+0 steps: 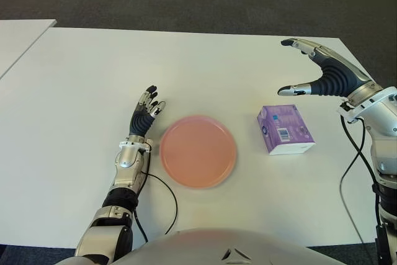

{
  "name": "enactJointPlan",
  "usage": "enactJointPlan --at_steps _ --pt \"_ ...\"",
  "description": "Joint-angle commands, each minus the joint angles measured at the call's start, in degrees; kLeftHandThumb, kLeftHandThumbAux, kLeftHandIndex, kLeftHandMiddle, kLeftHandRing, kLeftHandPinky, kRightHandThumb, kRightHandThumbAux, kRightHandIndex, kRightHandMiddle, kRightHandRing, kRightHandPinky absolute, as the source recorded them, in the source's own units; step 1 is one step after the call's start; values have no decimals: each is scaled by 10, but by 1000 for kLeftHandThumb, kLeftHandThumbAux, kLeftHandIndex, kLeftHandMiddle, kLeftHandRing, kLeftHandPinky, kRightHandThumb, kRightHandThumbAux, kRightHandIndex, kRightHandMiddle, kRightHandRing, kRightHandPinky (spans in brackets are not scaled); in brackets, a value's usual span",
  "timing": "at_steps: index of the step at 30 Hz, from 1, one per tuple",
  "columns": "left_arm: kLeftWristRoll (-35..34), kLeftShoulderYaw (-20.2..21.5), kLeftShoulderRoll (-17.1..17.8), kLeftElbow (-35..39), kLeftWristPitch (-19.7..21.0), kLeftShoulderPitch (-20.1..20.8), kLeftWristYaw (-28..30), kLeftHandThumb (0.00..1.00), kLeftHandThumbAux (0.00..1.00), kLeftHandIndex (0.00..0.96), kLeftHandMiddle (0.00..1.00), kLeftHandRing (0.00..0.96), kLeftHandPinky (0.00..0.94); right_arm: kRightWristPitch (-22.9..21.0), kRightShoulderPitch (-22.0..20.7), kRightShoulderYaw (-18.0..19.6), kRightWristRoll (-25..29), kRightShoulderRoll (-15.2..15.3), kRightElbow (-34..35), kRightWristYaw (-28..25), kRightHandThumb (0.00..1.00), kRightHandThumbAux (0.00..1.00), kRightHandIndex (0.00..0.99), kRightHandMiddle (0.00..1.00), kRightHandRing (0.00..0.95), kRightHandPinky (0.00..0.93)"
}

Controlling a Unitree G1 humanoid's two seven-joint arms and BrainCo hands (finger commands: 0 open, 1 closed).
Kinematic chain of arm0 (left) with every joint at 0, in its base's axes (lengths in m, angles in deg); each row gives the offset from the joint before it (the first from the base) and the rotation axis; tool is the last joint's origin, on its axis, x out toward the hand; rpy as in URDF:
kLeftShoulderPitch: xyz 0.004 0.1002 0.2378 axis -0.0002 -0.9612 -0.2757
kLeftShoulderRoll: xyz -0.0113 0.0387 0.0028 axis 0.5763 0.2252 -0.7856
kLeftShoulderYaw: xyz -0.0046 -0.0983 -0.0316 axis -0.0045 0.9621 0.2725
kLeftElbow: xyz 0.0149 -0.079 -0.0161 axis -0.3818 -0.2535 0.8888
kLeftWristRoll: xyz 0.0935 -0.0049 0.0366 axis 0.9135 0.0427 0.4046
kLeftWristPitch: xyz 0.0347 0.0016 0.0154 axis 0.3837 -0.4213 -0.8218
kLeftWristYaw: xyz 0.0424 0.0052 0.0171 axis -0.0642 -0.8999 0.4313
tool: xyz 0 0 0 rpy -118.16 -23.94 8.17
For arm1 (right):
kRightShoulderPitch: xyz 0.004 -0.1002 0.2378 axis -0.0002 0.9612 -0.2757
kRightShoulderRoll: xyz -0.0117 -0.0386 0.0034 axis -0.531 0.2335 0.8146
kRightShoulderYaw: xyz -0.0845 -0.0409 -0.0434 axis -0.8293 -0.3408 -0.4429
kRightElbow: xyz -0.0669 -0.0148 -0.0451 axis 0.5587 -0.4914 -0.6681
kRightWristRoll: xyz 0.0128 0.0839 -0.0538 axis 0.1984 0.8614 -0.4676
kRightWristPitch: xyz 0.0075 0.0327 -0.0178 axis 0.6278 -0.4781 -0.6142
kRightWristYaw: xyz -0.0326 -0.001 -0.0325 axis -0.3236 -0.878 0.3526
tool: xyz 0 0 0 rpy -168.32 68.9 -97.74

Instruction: Put the tissue paper into the plate.

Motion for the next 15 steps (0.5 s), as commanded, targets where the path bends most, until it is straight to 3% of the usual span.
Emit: enactJointPlan --at_steps 1,11,12,13,15 --pt "-2 4 -5 -31 19 -27 -1 0 546 0 0 0 0 -12 -3 -9 -4 -1 7 -7 179 441 0 0 0 0" --pt "-5 6 -1 -35 21 -24 8 0 543 0 0 0 0 -21 -6 -17 -8 -2 12 -5 179 441 0 0 0 0" --pt "-5 6 0 -36 21 -24 9 0 543 0 0 0 0 70 62 0 -39 62 -43 -18 179 441 0 0 0 0" --pt "-5 6 0 -36 21 -24 9 0 543 0 0 0 0 140 96 -10 -68 117 -91 -31 190 420 0 0 0 0" --pt "-6 7 1 -38 22 -22 8 0 542 0 0 0 0 224 120 -31 -100 175 -152 -44 221 362 0 0 0 0"
